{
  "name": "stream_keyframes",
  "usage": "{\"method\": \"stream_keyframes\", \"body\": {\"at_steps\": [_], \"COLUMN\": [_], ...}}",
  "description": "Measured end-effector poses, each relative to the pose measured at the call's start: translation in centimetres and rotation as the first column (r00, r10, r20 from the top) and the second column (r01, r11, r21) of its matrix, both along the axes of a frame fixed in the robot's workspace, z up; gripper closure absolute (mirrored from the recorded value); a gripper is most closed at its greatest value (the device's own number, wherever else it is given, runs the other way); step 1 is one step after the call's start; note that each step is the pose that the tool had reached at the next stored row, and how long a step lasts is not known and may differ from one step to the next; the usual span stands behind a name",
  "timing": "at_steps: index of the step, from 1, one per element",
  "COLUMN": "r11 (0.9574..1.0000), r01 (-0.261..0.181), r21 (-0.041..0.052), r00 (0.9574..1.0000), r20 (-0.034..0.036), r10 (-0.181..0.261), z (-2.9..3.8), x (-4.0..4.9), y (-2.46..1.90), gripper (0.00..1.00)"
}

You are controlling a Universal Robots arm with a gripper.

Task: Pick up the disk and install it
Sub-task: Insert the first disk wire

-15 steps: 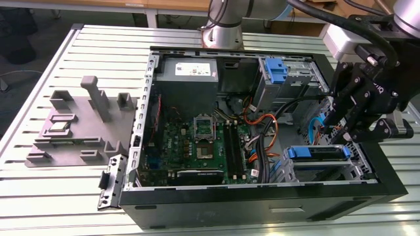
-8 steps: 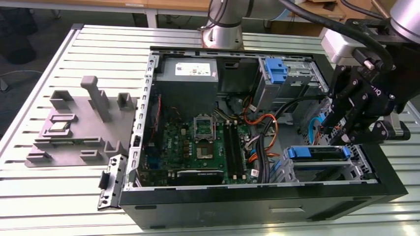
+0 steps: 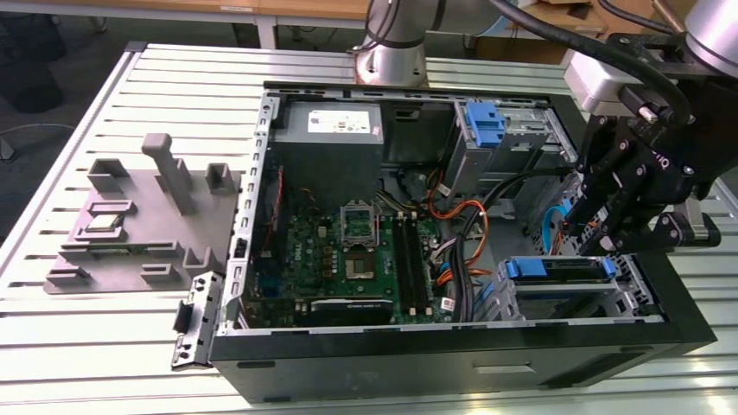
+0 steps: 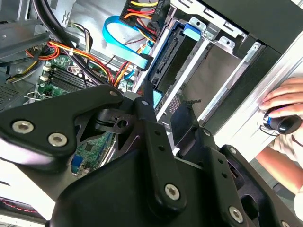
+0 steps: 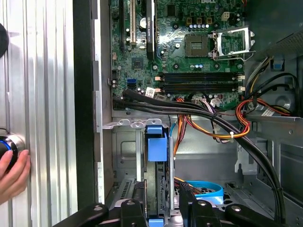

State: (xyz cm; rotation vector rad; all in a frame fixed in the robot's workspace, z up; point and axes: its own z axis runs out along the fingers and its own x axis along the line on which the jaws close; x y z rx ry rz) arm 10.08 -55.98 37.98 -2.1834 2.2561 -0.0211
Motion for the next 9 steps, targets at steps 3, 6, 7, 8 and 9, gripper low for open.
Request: {"method": "stream_keyframes", "body": {"at_steps": [3, 6, 7, 8, 9], "r11": [1.0000, 1.0000, 1.0000, 1.0000, 1.0000], "r01": [0.000, 0.000, 0.000, 0.000, 0.000], "r21": [0.0002, -0.0001, 0.0000, 0.0000, 0.0001], "r00": [1.0000, 1.0000, 1.0000, 1.0000, 1.0000], "r20": [0.0000, 0.0000, 0.0000, 0.0000, 0.0000], "r10": [0.000, 0.000, 0.000, 0.000, 0.000], "z": [0.02, 0.28, 0.38, 0.48, 0.57], "x": [0.00, 0.00, 0.00, 0.00, 0.00], "y": [0.00, 0.00, 0.00, 0.00, 0.00], "gripper": [0.58, 0.58, 0.58, 0.58, 0.58]}}
